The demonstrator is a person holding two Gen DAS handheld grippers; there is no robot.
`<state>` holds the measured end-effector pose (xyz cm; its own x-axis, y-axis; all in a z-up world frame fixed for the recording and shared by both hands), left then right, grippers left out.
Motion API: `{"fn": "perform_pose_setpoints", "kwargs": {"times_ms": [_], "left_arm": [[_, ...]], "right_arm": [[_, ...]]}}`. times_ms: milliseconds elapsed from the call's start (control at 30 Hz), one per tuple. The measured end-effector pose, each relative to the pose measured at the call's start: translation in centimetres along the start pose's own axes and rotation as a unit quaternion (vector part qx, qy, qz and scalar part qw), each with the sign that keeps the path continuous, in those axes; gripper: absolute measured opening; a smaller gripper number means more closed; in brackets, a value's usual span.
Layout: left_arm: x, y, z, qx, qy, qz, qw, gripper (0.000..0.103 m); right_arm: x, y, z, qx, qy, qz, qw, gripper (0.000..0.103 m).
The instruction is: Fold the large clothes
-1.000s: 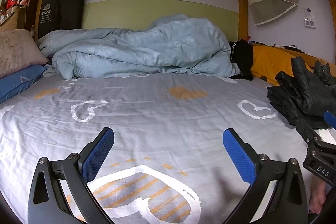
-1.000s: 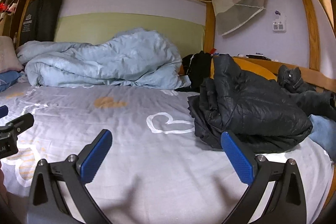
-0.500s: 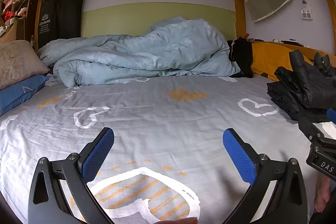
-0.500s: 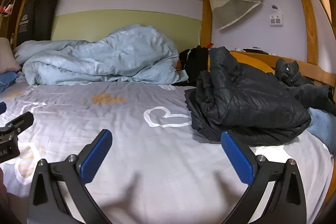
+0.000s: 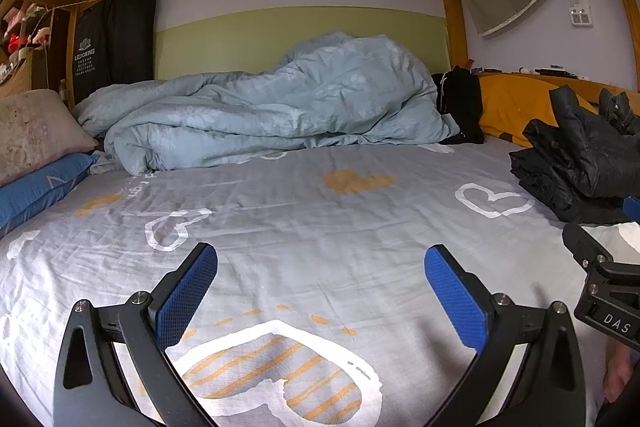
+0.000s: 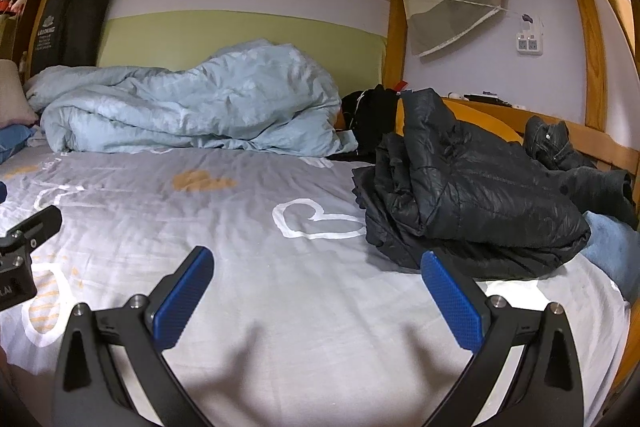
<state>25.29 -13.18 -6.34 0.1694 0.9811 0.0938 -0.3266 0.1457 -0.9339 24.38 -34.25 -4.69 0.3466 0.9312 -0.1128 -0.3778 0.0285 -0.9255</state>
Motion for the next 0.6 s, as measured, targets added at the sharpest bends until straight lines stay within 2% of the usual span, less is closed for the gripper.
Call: {"fn": "perform_pose_setpoints", "kwargs": {"times_ms": [600], "left_arm": [[0.21, -0.02, 0.11, 0.0, -0.006, 0.003, 1.0, 0.103]], "right_arm": [[0.25, 0.04, -0.03, 0.003, 0.002, 0.004, 1.0, 0.103]]}}
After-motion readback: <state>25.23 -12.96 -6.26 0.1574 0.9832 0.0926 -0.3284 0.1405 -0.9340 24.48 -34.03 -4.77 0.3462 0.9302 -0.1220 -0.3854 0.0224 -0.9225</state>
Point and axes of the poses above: each gripper's, at about its wrist camera, not at the fingertips, and z roughly against the way its jaws point, x to its left, y to its underside, the point moved 10 cm from there along -z, roughly the way its jaws point, and after that the axes turned 2 degrees about -z, right-handed, at the moved point
